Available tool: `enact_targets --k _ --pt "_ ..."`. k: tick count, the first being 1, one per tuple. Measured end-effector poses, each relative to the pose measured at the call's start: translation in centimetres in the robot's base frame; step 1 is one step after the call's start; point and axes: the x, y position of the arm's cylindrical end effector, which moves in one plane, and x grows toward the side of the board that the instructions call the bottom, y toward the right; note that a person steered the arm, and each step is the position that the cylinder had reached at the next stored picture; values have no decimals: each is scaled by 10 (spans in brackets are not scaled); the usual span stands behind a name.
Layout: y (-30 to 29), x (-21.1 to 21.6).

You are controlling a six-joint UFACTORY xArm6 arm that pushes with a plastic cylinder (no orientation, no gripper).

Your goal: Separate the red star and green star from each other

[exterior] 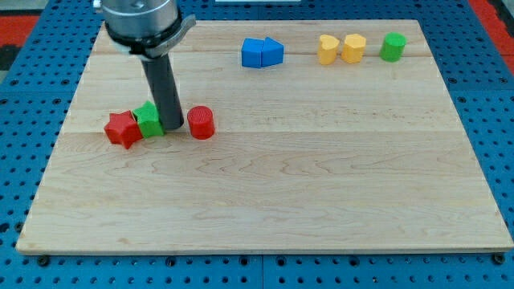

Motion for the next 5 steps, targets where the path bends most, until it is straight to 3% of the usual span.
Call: enact_targets --k 1,2,3,4,5 --pt "-36 51" --pt "-56 15" --pt "-47 -42" --pt "-40 -71" --pt "-35 -13"
